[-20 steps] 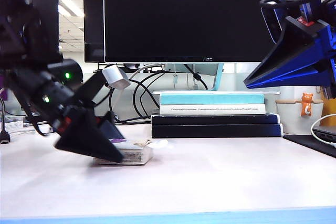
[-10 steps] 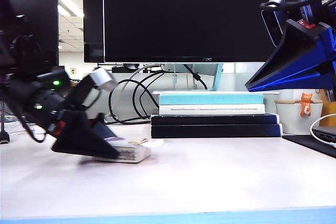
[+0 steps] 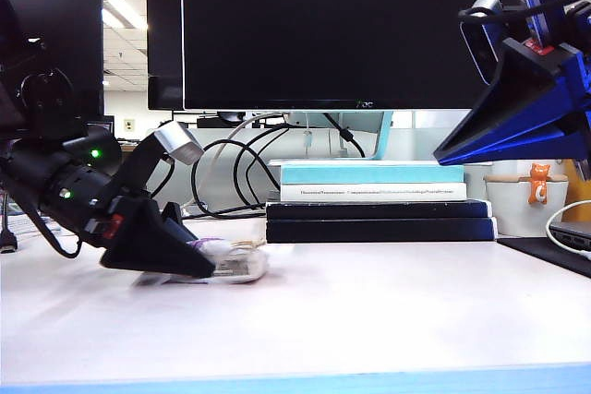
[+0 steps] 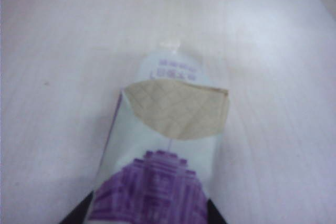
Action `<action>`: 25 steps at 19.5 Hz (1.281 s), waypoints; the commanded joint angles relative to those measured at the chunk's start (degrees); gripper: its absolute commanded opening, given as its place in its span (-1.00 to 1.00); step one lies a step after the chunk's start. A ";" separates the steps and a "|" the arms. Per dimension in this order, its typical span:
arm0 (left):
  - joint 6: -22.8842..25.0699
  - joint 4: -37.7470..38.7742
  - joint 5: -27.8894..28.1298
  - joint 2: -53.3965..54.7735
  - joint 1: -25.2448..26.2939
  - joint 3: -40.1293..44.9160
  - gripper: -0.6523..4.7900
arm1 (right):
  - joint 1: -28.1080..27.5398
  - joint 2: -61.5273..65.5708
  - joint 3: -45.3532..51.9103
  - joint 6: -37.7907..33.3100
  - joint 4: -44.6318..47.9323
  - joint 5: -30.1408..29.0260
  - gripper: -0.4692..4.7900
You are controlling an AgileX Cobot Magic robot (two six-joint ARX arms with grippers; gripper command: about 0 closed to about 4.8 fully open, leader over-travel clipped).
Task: Pick up a packet of tissues from the table with the left hand, then take a tissue from it with the right hand.
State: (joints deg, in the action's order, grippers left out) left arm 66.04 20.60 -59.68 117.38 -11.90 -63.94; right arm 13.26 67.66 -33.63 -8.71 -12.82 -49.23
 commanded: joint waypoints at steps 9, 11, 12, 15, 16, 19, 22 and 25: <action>-3.10 5.01 9.40 -10.12 -9.75 0.57 -0.03 | 0.22 -0.15 -0.15 -11.04 14.34 -11.87 -0.84; -3.10 4.98 9.79 -12.39 -12.35 0.57 -0.03 | 0.22 -0.15 -0.26 -15.93 16.81 -15.47 -0.84; -3.48 4.98 9.70 -14.51 -13.22 0.57 -0.04 | 0.22 -0.15 -0.26 -21.16 18.58 -17.75 -0.78; -6.84 4.74 8.52 -19.61 -14.32 0.59 -0.12 | 0.22 -0.15 -0.26 -28.76 22.40 -21.22 -0.29; -6.86 4.70 8.68 -20.94 -14.75 0.57 -0.12 | 0.22 -0.15 -0.26 -32.44 24.92 -21.77 -0.29; -7.85 4.22 7.61 -23.39 -15.47 0.57 -0.12 | 0.22 -0.15 -0.26 -40.50 33.27 -23.15 -0.31; -10.10 3.30 6.19 -23.52 -16.44 0.57 -0.12 | 0.24 -0.04 -0.24 -40.85 33.64 -23.17 -0.31; -10.58 1.92 5.25 -23.65 -17.88 0.46 -0.12 | 0.24 1.05 -0.24 -40.83 33.55 -23.39 -0.31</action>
State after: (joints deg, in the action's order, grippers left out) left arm 55.66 23.55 -53.80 94.06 -29.26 -63.42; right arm 13.37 68.31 -33.65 -49.32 19.92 -72.05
